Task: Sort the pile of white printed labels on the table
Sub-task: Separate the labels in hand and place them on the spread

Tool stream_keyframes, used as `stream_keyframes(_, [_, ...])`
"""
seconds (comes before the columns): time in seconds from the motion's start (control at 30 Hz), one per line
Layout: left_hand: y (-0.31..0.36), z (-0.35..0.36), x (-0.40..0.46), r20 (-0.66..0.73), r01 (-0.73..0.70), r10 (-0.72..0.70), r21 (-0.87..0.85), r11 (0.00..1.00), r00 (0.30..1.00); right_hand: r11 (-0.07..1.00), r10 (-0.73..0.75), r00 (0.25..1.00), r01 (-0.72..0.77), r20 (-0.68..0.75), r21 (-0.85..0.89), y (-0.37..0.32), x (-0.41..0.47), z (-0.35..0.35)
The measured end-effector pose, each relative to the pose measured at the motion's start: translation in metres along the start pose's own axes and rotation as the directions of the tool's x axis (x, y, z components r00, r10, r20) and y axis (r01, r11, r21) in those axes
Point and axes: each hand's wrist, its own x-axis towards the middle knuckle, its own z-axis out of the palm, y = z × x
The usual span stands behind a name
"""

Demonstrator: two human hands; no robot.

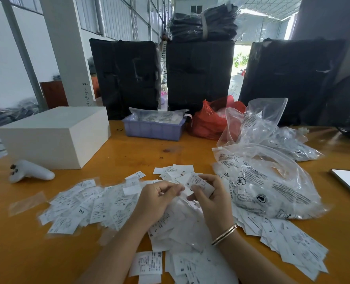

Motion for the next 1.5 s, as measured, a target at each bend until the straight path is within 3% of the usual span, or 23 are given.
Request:
stream_keyframes(0.2, [-0.001,0.001,0.001,-0.04,-0.039,0.042,0.072,0.997,0.998,0.99,-0.043,0.995,0.055,0.09,-0.131,0.0,-0.002,0.003])
stream_keyframes(0.4, [-0.002,0.001,0.002,-0.042,-0.044,0.047,0.058,0.997,0.998,0.999,-0.04,0.999,0.04,0.001,0.016,-0.001,-0.001,0.0])
stream_keyframes(0.6, [-0.004,0.0,0.002,-0.043,-0.052,0.058,0.128,0.99,0.997,0.992,-0.026,0.994,0.039,0.103,-0.119,0.0,-0.003,0.004])
stream_keyframes(0.83, [0.001,-0.001,0.001,-0.04,-0.001,0.004,0.052,0.999,0.999,0.968,-0.008,0.982,0.054,0.188,-0.244,0.001,-0.002,0.006])
stream_keyframes(1.13, [0.006,-0.002,-0.001,-0.028,0.031,-0.032,-0.035,0.999,0.999,0.999,0.013,0.998,-0.016,0.056,0.045,-0.001,0.001,-0.001])
stream_keyframes(1.5, [0.003,-0.002,-0.001,-0.055,0.048,-0.049,-0.034,0.998,0.997,0.99,-0.047,0.991,0.063,0.126,-0.13,-0.003,-0.004,0.003])
